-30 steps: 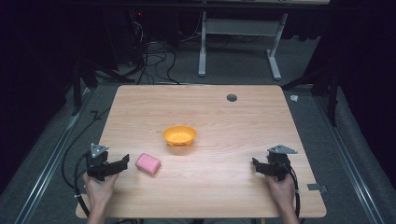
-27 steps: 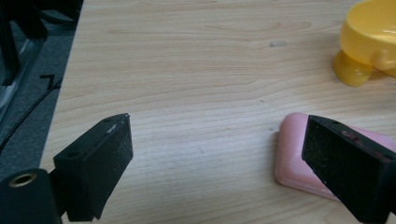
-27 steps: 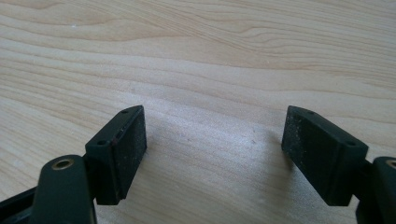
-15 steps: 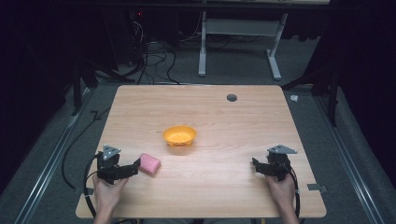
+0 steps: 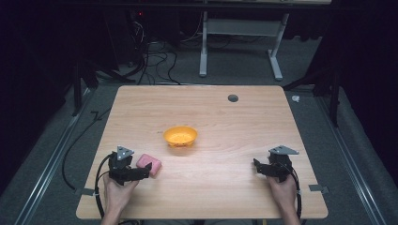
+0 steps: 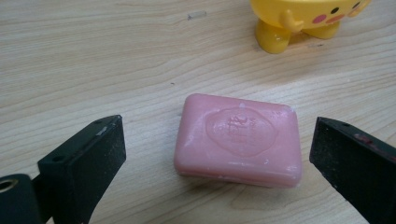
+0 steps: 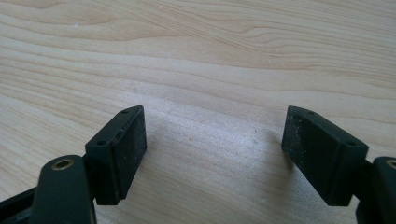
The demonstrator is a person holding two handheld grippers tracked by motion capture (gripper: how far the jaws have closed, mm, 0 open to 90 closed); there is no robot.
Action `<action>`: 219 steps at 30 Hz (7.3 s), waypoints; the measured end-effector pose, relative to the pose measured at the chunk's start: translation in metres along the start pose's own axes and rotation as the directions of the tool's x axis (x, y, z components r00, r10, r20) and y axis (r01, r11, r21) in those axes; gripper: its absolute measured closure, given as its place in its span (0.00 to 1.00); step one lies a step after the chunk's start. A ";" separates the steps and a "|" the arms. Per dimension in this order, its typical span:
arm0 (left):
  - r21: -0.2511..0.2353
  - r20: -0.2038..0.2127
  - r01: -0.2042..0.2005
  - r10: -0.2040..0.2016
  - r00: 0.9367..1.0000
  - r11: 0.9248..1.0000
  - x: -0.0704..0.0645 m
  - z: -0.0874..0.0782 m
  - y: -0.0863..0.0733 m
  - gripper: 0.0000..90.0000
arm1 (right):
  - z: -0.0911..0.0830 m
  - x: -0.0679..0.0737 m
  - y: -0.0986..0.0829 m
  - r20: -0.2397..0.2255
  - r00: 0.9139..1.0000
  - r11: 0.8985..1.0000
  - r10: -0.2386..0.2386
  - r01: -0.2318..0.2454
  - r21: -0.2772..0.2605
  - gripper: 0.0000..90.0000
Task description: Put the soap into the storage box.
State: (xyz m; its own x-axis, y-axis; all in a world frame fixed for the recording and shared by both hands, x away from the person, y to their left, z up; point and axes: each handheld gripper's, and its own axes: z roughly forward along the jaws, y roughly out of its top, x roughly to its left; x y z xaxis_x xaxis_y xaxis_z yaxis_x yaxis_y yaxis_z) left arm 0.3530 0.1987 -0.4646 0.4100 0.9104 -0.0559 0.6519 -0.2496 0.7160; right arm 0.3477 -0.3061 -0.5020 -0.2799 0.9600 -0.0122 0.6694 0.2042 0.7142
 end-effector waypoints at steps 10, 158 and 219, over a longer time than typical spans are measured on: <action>0.038 -0.005 -0.020 0.020 1.000 0.999 -0.007 0.014 0.000 0.02 | 0.000 0.000 0.000 -0.001 1.000 1.000 0.000 0.000 0.000 0.25; 0.120 0.035 0.091 -0.096 0.995 0.989 -0.081 0.051 0.130 0.15 | 0.000 0.001 0.000 -0.015 1.000 1.000 -0.013 0.013 0.000 0.25; 0.175 -0.073 0.131 -0.120 0.990 0.976 -0.091 0.104 0.129 0.15 | 0.000 0.001 0.000 -0.017 1.000 1.000 -0.011 0.011 -0.001 0.25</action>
State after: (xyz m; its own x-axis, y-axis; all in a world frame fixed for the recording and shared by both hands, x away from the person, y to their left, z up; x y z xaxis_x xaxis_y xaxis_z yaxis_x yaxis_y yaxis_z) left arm 0.4661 0.0494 -0.4394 0.2810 0.9554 -0.0905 0.8014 -0.1817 0.5699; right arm 0.3472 -0.3050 -0.5020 -0.2991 0.9542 -0.0085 0.6658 0.2150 0.7145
